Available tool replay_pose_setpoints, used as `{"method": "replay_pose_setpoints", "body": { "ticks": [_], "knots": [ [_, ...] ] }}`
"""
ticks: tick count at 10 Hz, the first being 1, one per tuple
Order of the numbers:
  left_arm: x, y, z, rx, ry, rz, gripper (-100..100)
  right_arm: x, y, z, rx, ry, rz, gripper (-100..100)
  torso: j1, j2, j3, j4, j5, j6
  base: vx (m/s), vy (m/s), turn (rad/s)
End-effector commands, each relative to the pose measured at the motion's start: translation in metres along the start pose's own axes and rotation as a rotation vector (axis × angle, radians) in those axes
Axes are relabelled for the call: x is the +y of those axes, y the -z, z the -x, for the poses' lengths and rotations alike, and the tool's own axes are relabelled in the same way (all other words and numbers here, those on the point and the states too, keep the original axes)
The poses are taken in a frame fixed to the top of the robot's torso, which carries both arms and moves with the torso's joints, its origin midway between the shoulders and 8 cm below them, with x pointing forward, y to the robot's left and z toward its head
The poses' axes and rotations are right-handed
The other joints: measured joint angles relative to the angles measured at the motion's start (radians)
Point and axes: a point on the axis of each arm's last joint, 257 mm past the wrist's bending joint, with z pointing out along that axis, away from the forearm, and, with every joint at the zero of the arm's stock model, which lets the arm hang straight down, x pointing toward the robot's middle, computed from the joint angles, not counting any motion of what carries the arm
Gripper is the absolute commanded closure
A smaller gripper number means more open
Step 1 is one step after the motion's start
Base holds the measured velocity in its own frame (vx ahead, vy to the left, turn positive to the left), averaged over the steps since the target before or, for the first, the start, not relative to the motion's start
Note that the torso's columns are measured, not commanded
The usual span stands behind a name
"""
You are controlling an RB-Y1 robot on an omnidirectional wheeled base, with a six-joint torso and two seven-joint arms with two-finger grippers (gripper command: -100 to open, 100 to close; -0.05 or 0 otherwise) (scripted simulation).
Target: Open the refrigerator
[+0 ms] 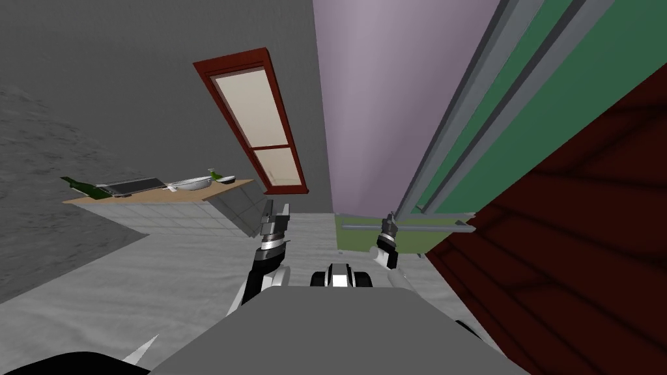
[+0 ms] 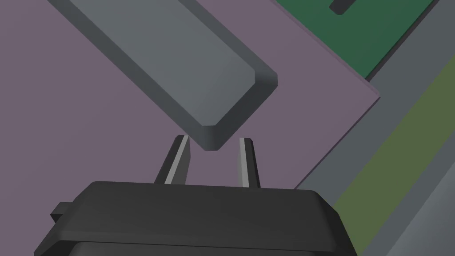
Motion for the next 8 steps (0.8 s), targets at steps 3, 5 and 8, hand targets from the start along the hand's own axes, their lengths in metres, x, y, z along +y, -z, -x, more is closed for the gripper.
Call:
{"method": "replay_pose_setpoints", "body": {
  "ticks": [3, 5, 8],
  "knots": [
    [0.000, 0.000, 0.000, 0.000, 0.000, 0.000, 0, 0.012, -0.008, -0.022, 0.092, 0.053, 0.061, 100, -0.002, -0.003, -0.002, 0.001, 0.002, 0.003, -0.089, 0.206, -0.141],
    [0.000, 0.000, 0.000, 0.000, 0.000, 0.000, 0, 0.013, -0.006, -0.017, 0.078, 0.054, 0.074, 100, -0.003, 0.000, 0.000, 0.003, 0.002, 0.005, -0.065, 0.137, -0.073],
    [0.000, 0.000, 0.000, 0.000, 0.000, 0.000, 0, 0.025, -0.005, -0.038, 0.149, 0.089, 0.116, 100, 0.002, -0.005, -0.003, -0.001, 0.001, 0.002, -0.006, 0.200, -0.126]
  ]
}}
